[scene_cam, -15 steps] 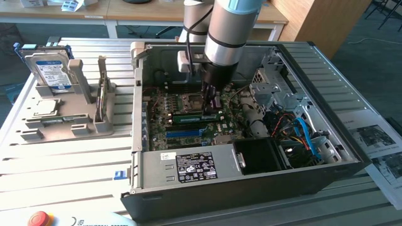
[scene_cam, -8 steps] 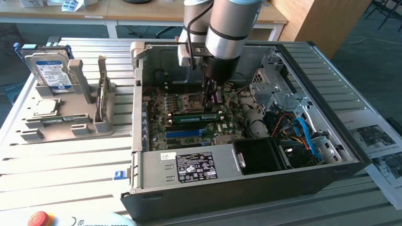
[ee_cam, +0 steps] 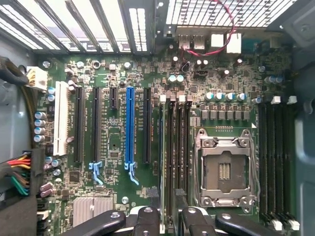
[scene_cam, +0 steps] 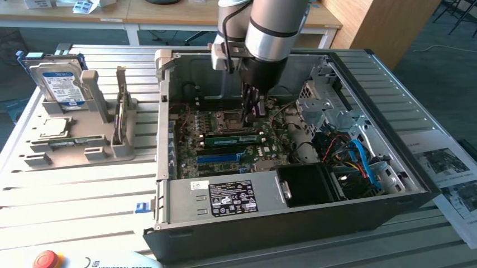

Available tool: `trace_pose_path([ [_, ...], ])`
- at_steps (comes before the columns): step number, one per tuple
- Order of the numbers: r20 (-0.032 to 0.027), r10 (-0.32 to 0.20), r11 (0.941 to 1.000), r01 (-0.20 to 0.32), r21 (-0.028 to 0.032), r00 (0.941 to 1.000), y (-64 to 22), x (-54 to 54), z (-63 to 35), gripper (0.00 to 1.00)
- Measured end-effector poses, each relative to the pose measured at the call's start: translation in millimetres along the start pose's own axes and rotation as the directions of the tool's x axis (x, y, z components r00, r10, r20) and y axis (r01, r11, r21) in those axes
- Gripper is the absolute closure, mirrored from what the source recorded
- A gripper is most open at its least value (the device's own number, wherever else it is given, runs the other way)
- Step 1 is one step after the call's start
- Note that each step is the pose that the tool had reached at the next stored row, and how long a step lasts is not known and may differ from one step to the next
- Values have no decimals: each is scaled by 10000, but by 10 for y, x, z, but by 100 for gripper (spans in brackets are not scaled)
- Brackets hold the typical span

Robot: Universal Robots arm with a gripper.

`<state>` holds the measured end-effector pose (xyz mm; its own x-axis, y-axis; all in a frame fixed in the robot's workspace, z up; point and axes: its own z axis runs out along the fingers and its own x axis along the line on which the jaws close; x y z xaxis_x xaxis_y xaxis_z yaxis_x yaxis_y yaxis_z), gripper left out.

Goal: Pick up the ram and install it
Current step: 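Insert the ram into the slot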

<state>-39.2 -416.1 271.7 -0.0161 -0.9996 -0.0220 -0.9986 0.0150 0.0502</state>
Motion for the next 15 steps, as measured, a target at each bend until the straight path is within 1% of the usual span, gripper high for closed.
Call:
trace_pose_path([
  [15, 0, 0, 10000, 0, 0, 10000, 16, -7, -324, 75],
])
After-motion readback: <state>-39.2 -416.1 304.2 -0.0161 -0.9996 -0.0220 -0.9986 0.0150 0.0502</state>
